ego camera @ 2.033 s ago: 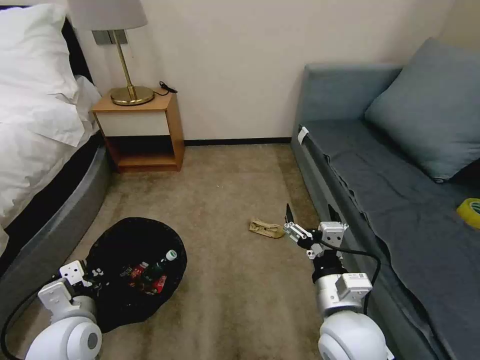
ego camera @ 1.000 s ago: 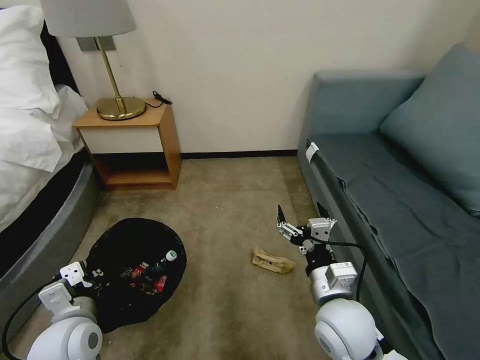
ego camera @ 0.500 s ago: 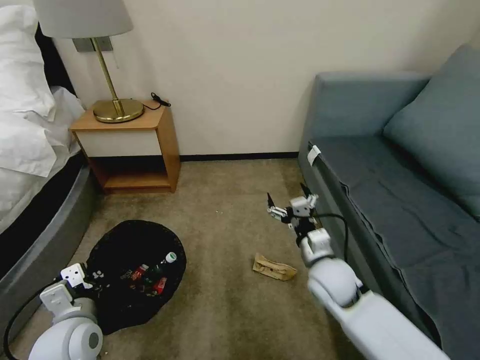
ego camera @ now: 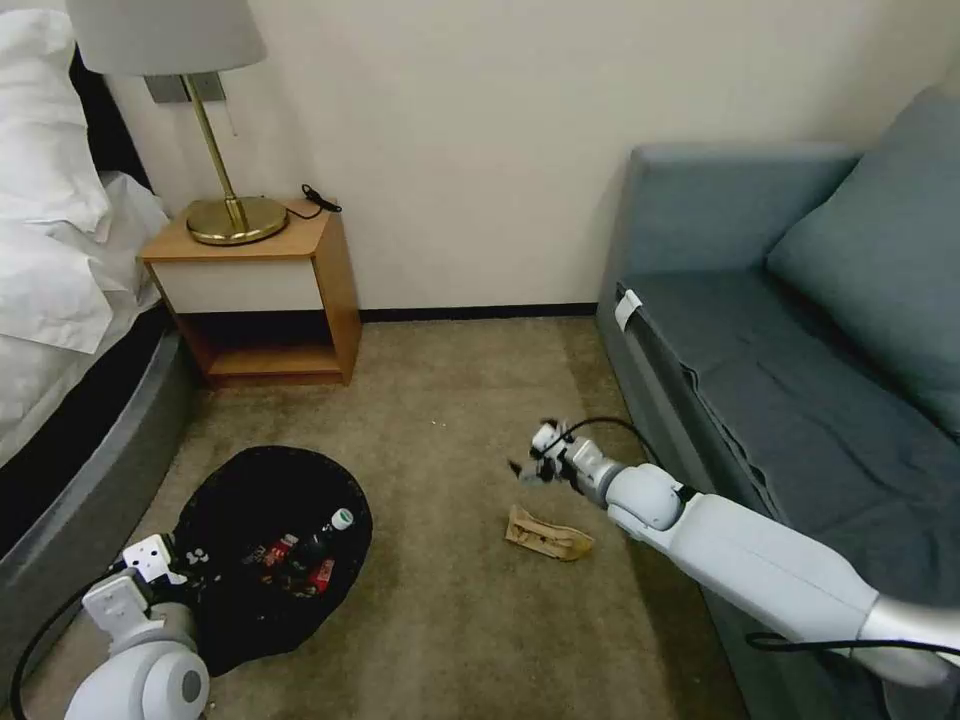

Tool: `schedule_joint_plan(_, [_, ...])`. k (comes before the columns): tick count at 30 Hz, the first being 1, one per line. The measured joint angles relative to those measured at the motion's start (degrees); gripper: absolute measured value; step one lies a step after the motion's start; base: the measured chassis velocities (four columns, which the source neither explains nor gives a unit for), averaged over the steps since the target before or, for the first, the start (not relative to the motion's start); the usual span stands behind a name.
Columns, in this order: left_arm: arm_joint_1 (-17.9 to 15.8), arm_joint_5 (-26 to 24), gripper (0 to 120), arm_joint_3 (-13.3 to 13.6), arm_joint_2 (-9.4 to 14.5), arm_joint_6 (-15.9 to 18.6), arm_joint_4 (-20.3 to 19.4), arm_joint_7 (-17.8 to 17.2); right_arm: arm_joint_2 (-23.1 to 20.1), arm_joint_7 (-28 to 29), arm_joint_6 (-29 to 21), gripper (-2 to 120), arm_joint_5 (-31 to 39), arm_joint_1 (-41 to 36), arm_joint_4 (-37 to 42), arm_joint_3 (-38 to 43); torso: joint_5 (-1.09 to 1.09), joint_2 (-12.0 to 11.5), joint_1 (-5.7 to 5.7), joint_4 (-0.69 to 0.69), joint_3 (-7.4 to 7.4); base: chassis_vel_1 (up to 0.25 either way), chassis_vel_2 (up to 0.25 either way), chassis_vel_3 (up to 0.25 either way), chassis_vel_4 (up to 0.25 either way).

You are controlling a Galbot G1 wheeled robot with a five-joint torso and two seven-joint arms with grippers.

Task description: Pick up the trash bin, then pick up the garbage on the floor and place it into the trash bin.

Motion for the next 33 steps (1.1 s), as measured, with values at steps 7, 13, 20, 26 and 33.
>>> schedule_joint_plan(7, [0.43,0.37,2,-0.03,-0.32,-0.3,0.03,0.01,3.88,-6.27,3.47,100,-4.71,5.7,-12.91,-7.58,-0.01,0.0,0.0,0.01,0.0,0.0,0.0,0.0,0.0])
schedule_joint_plan(13, [0.4,0.4,2,-0.12,-0.28,-0.37,0.16,0.01,4.74,-6.66,3.25,100,-5.92,6.0,-15.47,-11.52,-0.01,0.0,0.0,0.0,0.0,0.0,0.0,0.0,0.0])
schedule_joint_plan(20, [0.48,0.45,2,-0.06,-0.21,-0.37,0.06,0.01,6.62,-7.15,5.02,99,-8.55,4.61,-20.13,-12.3,-0.02,0.0,0.0,-0.01,0.0,0.0,0.0,0.0,0.0])
schedule_joint_plan(26, [0.91,0.46,2,-0.32,-0.06,-0.45,-0.19,-0.01,10.37,-6.95,8.09,98,-11.1,3.18,-26.27,-12.22,-0.02,0.0,0.0,0.0,-0.01,0.0,0.0,0.0,0.0])
schedule_joint_plan(33, [1.16,0.47,2,-0.65,-0.04,-0.63,-0.6,-0.05,10.42,-5.37,9.06,92,-11.22,3.14,-26.07,-11.16,-0.01,0.0,0.0,0.0,-0.01,0.0,0.0,0.0,0.0])
